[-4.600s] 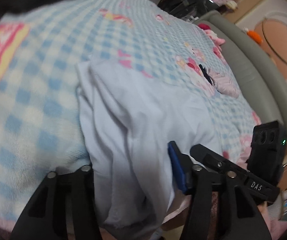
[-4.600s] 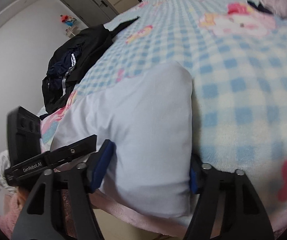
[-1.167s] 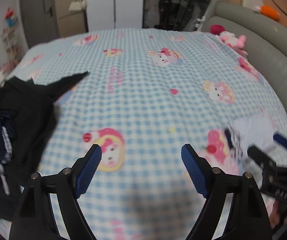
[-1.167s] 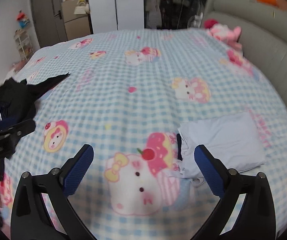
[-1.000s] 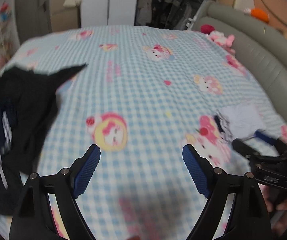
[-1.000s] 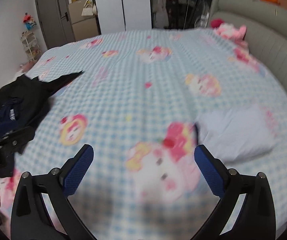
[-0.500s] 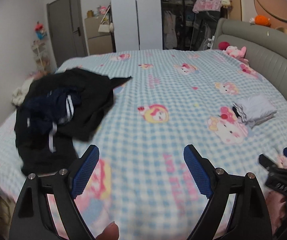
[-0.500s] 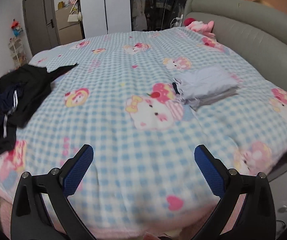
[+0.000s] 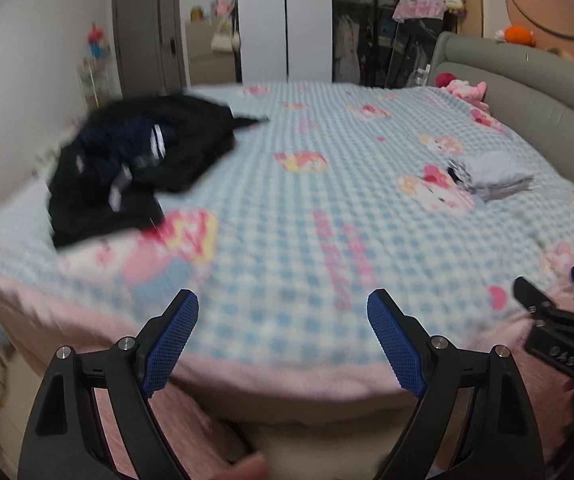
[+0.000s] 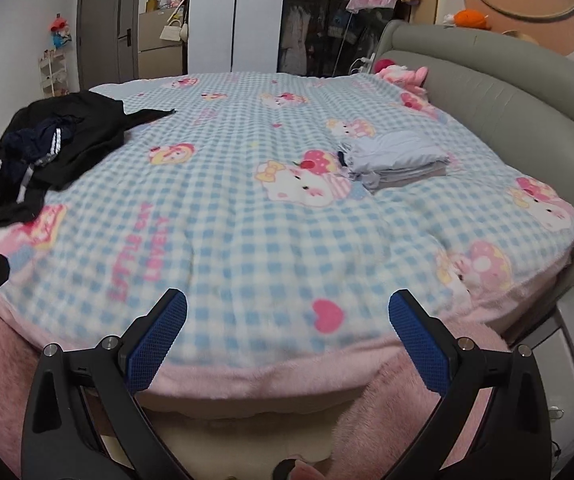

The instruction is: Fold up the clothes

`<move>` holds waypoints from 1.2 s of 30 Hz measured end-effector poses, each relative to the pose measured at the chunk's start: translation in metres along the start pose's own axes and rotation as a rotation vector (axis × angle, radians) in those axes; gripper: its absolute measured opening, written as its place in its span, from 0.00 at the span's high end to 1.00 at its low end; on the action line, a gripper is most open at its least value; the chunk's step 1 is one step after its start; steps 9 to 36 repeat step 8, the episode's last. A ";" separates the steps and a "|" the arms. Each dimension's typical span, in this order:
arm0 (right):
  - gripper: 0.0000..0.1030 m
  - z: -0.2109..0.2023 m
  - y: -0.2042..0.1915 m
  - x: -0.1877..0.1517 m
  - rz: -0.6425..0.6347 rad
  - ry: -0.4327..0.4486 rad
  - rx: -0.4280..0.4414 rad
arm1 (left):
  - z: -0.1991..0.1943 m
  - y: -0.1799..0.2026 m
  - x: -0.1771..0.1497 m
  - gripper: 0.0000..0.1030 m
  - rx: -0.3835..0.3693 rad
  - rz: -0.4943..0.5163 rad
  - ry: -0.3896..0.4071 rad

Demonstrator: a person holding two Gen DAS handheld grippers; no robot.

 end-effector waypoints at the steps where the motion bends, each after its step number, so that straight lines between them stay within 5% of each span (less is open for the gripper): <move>1: 0.01 0.001 0.001 -0.004 0.008 -0.011 0.010 | 0.003 0.000 -0.005 0.14 -0.008 -0.013 -0.014; 8: 0.01 0.003 0.003 -0.012 0.037 -0.016 0.032 | 0.012 0.010 -0.012 0.14 -0.058 -0.020 -0.028; 36: 0.01 0.003 0.003 -0.012 0.037 -0.016 0.032 | 0.012 0.010 -0.012 0.14 -0.058 -0.020 -0.028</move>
Point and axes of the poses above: each gripper's, at about its wrist camera, not at the fingertips, and z roughly the way its jaws point, y to its right, x to its top, the point moved 4 cm from there along z, roughly the way its jaws point, and after that the axes turned 8 degrees about -x, right-handed, at the moved point
